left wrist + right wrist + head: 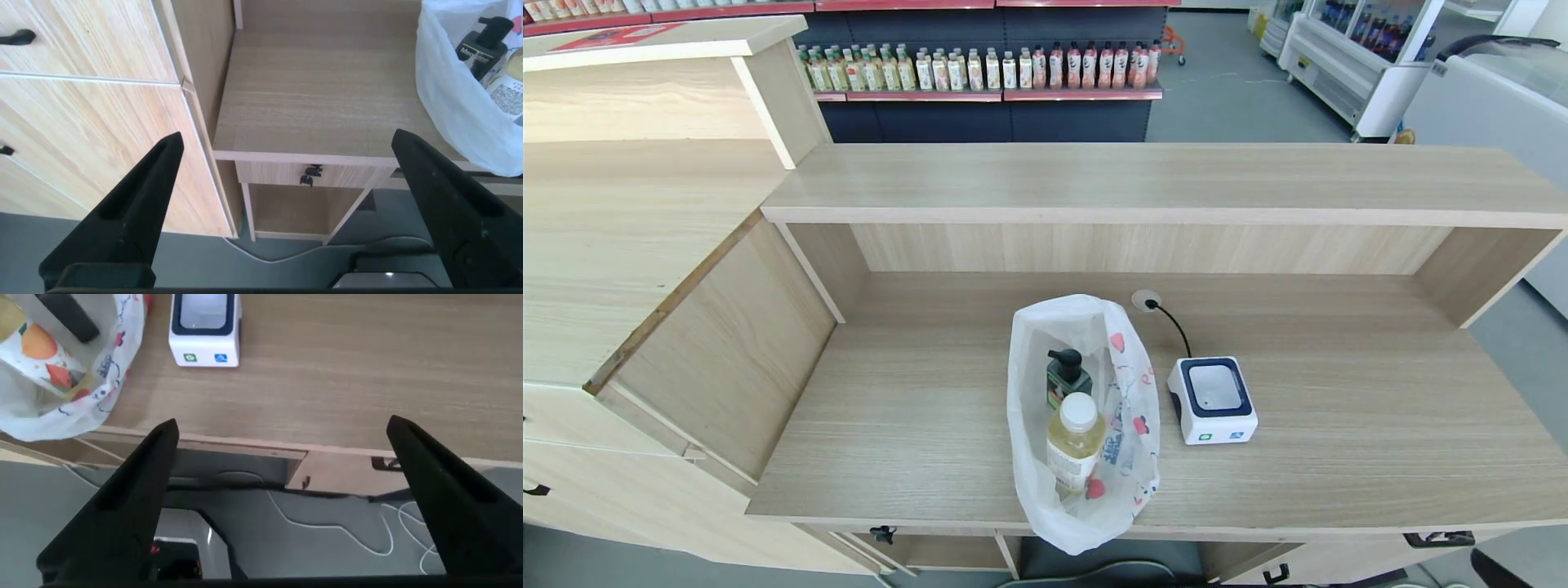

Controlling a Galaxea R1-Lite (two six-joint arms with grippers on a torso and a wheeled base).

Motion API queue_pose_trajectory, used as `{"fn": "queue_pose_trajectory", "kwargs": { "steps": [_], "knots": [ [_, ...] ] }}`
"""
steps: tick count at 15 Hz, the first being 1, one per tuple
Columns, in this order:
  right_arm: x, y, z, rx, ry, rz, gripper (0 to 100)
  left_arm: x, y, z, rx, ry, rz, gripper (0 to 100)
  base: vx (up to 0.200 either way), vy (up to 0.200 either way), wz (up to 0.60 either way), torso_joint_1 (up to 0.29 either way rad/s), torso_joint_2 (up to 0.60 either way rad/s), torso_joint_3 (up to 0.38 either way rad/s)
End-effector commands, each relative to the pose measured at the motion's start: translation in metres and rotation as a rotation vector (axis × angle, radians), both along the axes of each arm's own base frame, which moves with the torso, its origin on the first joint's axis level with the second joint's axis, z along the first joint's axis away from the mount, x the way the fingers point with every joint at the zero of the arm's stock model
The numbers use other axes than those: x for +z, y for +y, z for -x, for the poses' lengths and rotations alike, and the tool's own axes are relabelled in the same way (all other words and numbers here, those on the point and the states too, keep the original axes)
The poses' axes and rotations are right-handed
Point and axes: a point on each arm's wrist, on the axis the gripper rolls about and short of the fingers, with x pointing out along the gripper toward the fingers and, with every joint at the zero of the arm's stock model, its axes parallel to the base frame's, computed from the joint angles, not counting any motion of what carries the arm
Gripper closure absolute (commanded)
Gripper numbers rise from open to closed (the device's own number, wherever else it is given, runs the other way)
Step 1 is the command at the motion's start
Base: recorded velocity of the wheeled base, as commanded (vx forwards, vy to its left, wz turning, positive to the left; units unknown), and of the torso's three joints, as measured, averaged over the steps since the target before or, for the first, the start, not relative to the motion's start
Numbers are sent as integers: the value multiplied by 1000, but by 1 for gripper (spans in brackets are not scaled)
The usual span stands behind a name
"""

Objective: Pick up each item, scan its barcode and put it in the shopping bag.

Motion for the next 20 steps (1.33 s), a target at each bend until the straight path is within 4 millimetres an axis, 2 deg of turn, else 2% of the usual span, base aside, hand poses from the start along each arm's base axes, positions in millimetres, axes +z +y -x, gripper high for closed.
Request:
{"fn": "queue_pose_trajectory", "kwargs": {
  "steps": [1, 3, 5, 12, 20],
  "knots": [
    [-25, 0, 40, -39, -86, 15, 0, 0, 0, 0, 0, 0, -1, 0, 0, 0, 0, 0, 0, 0],
    [-36, 0, 51, -35, -114, 14, 0, 0, 0, 0, 0, 0, -1, 0, 0, 0, 0, 0, 0, 0],
    [-37, 0, 55, -40, -166, 12, 0, 0, 0, 0, 0, 0, -1, 0, 0, 0, 0, 0, 0, 0],
    [-39, 0, 60, -38, -212, -50, 0, 0, 0, 0, 0, 0, -1, 0, 0, 0, 0, 0, 0, 0],
    [-39, 0, 60, -40, -212, -38, 0, 0, 0, 0, 0, -2, 10, 0, -25, 0, 0, 1, 1, 0]
  ]
}}
